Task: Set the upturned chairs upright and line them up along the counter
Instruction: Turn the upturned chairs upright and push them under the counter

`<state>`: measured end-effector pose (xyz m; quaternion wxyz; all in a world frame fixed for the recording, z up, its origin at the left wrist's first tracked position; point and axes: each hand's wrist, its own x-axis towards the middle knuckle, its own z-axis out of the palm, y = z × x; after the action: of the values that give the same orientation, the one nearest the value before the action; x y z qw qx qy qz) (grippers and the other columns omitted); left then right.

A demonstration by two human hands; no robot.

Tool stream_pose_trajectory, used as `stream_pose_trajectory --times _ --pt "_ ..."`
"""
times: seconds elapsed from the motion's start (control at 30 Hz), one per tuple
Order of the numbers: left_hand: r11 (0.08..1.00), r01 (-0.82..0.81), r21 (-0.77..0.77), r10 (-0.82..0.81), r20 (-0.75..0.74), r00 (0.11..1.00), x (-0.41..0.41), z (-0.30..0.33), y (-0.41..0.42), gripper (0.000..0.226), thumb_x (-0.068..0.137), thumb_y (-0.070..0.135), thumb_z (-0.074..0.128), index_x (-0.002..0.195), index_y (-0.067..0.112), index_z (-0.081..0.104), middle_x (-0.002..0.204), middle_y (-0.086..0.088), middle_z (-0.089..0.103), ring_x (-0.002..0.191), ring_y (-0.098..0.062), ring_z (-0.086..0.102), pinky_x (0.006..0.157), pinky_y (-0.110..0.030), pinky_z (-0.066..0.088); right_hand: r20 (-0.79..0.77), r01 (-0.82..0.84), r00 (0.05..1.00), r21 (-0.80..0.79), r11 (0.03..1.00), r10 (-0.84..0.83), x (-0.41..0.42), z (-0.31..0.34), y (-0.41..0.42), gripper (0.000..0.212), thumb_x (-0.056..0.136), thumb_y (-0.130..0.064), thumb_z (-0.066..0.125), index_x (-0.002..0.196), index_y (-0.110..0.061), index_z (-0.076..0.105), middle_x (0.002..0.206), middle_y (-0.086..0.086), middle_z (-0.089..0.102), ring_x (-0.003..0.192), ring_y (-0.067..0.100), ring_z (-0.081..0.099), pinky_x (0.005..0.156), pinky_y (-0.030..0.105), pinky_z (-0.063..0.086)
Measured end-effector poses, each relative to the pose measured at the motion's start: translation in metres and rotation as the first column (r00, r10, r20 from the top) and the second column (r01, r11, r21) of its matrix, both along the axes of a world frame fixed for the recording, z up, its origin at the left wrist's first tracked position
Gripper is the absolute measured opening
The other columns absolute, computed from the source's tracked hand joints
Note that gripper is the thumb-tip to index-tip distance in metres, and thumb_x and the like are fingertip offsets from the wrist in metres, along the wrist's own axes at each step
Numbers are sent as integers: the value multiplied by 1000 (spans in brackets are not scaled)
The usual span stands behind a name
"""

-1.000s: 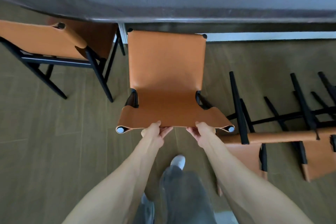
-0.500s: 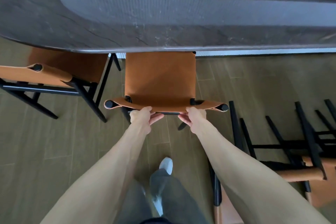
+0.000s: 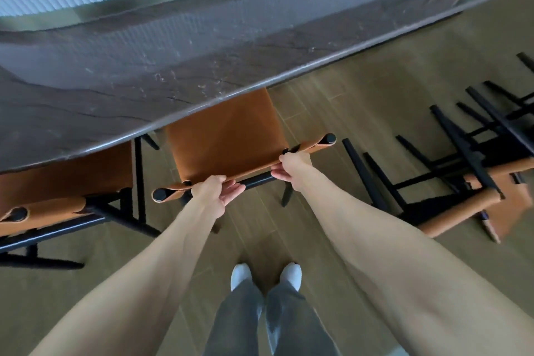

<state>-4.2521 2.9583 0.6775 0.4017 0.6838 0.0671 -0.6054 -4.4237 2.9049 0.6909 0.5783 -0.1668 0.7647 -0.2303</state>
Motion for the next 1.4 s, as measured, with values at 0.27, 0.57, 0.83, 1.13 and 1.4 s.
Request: stream_pose_trajectory --times 0.27,0.57,0.83,1.13,1.4 --pt "866 469 -175 -473 18 881 -111 64 7 24 103 17 53 100 -3 64 96 -20 72 82 -32 73 64 -41 64 1 148 988 -342 928 -157 -68 45 72 20 100 -27 56 99 -11 68 106 9 75 99 25 72 95 42 57" --pt "190 887 -422 -821 427 379 -276 106 125 27 102 34 54 108 15 73 108 -3 74 105 -18 69 97 -37 54 -18 498 801 -534 683 -598 -222 94 279 26 101 -35 54 99 -16 72 107 6 75 99 18 69 95 35 54" --pt "81 868 -490 -902 334 273 -368 113 331 37 100 40 55 124 15 66 119 -4 70 107 -16 66 87 -34 54 -23 638 597 -592 492 -802 -300 121 527 31 100 -39 52 98 -17 73 102 1 77 99 18 72 103 41 51" --pt "-126 855 -503 -872 467 146 -456 138 427 21 92 39 64 93 22 77 87 5 78 91 -16 74 74 -29 58 -90 660 503 -601 450 -859 -369 144 679 29 98 -40 55 94 -20 75 101 -1 77 104 21 69 110 52 43" --pt "-55 902 -429 -880 447 159 -576 128 370 18 93 19 63 92 4 74 80 -9 71 68 -22 67 70 -35 60 -190 577 586 -585 570 -788 -460 141 663 28 96 -41 56 95 -21 75 101 -5 77 106 19 68 105 47 48"
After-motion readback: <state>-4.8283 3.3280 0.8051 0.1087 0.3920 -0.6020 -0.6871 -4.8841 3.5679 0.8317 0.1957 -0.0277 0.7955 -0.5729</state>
